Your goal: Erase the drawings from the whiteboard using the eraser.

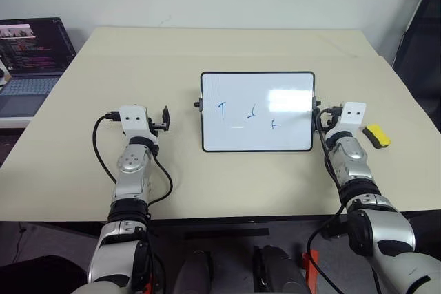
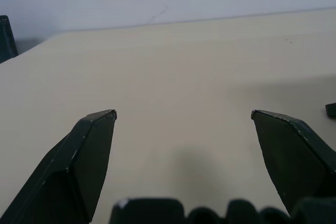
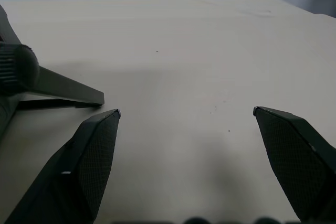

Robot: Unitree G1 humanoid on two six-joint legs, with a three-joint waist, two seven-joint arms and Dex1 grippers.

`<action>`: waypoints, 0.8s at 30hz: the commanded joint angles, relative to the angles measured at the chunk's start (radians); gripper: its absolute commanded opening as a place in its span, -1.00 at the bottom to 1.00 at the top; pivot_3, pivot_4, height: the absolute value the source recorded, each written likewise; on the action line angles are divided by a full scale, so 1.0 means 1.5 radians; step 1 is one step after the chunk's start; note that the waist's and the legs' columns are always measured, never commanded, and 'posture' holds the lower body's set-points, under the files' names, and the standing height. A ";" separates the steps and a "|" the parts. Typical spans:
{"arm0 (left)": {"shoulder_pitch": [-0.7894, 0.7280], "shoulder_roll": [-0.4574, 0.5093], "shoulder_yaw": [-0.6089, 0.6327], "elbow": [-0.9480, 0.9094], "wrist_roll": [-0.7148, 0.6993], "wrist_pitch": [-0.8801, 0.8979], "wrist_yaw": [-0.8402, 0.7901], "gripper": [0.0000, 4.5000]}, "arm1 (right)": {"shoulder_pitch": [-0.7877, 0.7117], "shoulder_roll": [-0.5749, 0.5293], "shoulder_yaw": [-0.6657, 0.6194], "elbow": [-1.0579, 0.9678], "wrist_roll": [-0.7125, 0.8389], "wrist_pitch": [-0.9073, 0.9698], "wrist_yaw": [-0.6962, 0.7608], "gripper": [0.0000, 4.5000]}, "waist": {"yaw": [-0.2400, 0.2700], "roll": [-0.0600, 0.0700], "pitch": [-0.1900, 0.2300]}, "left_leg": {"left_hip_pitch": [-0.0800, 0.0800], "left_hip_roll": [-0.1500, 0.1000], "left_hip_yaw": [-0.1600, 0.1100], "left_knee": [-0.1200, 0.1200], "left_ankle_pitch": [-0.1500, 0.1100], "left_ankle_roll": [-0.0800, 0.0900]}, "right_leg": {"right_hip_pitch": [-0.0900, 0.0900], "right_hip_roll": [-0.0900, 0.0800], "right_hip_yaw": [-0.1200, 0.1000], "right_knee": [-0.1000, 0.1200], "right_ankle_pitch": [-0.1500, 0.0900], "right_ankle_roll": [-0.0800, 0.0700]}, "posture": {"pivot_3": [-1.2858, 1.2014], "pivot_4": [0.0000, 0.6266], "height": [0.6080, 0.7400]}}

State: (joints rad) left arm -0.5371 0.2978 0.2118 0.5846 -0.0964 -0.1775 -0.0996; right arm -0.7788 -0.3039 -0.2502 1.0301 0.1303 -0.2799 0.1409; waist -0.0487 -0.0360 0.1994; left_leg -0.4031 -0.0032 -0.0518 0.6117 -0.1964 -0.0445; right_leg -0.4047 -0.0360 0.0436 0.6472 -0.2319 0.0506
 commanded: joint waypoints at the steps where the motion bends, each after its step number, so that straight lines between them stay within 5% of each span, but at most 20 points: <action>1: -0.006 -0.005 0.002 -0.017 -0.005 -0.010 0.001 1.00 | -0.026 -0.008 0.002 -0.002 -0.001 -0.006 0.007 0.98 | 0.000 0.000 0.000 | 0.000 0.000 0.000 0.000 0.000 0.000 | 0.000 0.000 0.000 0.000 0.000 0.000 | 0.03 -0.52 1.00; 14: -0.009 -0.020 -0.008 0.009 0.001 -0.005 -0.006 1.00 | -0.003 -0.039 -0.013 -0.025 0.012 -0.003 0.014 0.98 | 0.000 0.000 0.000 | 0.000 0.000 0.000 0.000 0.000 0.000 | 0.000 0.000 0.000 0.000 0.000 0.000 | 0.03 -0.52 1.00; 24: 0.009 0.020 0.025 -0.124 -0.064 0.070 -0.055 1.00 | 0.017 -0.077 -0.027 -0.116 0.033 0.042 0.029 0.98 | -0.003 0.000 0.000 | 0.000 0.000 0.000 0.000 0.000 0.000 | 0.000 0.000 0.000 0.000 0.000 0.000 | 0.03 -0.52 1.00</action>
State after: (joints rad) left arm -0.5211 0.3024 0.2341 0.4896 -0.1459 -0.1039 -0.1321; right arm -0.7549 -0.4020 -0.2745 0.9149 0.1613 -0.2256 0.1765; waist -0.0526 -0.0361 0.1993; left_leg -0.4029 -0.0030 -0.0514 0.6119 -0.1964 -0.0445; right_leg -0.4047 -0.0359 0.0442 0.6477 -0.2318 0.0507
